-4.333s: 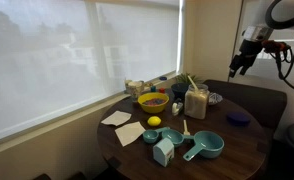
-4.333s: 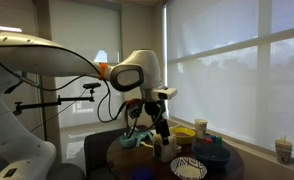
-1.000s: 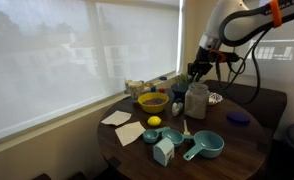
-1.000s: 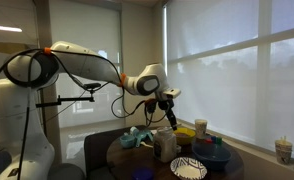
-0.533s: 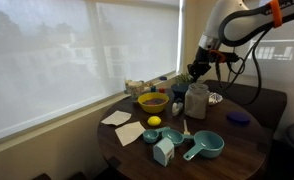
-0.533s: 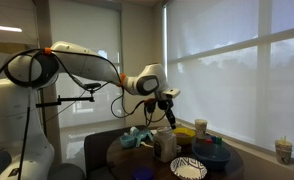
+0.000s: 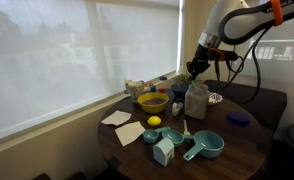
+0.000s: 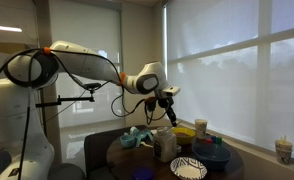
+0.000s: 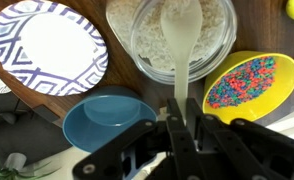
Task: Remove the spoon from the glass jar and put it on the table
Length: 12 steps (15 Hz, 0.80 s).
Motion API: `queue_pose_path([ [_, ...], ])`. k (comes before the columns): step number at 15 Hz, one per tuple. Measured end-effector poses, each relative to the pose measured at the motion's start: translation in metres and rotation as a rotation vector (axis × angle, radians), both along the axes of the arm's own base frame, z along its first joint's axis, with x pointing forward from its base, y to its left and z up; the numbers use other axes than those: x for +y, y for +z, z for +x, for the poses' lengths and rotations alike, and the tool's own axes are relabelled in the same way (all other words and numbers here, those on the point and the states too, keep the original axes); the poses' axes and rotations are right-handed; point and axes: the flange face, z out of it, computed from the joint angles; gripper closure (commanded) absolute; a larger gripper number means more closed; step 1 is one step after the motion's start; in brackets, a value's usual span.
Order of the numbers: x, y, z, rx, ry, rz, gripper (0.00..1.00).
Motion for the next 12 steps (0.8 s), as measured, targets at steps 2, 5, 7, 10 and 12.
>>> queue_pose_path([
  [2, 0.0, 0.008, 0.0, -0.032, 0.003, -0.005, 0.97],
  [5, 0.002, 0.025, 0.0, -0.1, 0.016, -0.029, 0.97],
  [7, 0.006, 0.035, 0.0, -0.156, 0.039, -0.063, 0.97],
  [10, 0.015, 0.041, 0.0, -0.203, 0.077, -0.113, 0.97],
  [12, 0.022, 0.04, -0.003, -0.22, 0.1, -0.135, 0.97],
])
